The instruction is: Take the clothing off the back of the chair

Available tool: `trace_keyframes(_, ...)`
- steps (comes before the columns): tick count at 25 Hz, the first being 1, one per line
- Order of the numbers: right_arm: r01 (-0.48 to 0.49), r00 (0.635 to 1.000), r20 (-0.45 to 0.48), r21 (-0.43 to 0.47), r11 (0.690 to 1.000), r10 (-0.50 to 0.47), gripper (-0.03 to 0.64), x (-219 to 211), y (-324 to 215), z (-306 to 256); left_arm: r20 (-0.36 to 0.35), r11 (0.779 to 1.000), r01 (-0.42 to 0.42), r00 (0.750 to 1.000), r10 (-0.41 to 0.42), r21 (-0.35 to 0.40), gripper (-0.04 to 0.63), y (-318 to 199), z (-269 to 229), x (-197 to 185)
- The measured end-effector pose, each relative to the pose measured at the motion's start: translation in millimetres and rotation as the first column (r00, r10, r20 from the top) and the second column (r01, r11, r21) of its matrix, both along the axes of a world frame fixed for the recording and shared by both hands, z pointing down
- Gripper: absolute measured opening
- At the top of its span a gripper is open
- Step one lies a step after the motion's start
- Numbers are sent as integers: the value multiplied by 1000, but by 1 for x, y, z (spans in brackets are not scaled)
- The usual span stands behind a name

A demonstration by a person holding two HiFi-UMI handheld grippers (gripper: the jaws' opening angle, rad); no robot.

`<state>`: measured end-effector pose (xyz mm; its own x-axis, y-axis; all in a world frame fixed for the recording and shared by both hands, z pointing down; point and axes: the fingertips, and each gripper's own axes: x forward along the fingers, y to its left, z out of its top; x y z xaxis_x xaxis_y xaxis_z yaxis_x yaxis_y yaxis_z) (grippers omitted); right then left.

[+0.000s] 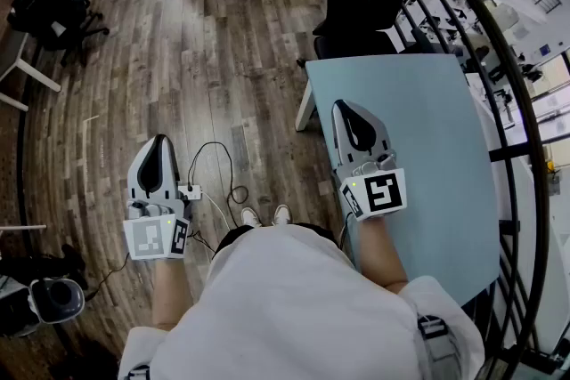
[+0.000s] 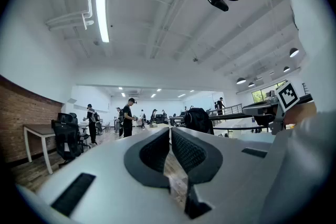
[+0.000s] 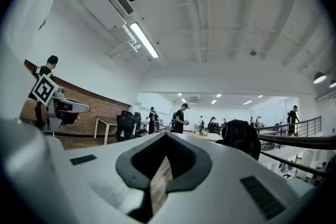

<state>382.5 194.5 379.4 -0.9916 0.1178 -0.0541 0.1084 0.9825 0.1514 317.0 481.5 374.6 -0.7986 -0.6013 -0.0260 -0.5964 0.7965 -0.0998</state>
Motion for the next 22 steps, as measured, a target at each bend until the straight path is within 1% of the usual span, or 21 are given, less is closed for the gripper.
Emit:
trace_keyframes(3,-3,1000,-12,2,1000,3,19,-6,6,2,-7,1000,-9,1000,9,-1,34,4,1,-8)
trace_keyframes(5,-6,1000,-11,-16,1000,6,18,-8,9,2,-16,1000,-18,1000,18,1,34,6,4,-14)
trace_keyframes(8,35,999,3,-86,996,-35,18,-11,17,0,-25,999,-35,999,35,7,34,8,6,-20)
trace_keyframes(10,53,999,-1,-81,995,-53,20,-16,25,-2,-26,999,-44,999,44,8,34,11,6,-25)
trace_keyframes(12,47,999,-6,-64,997,-47,20,-22,32,-4,-25,999,-49,998,49,11,34,17,5,-31)
trace_keyframes(17,6,1000,-15,-61,998,-7,20,-33,47,-1,-44,997,-74,996,75,23,34,37,13,-48)
trace_keyframes(20,-15,1000,-17,-88,996,13,20,-30,56,6,-55,996,-88,995,88,14,34,48,23,-51)
trace_keyframes(22,-32,999,-23,-117,993,29,20,-32,58,11,-53,996,-84,995,85,27,32,55,24,-60)
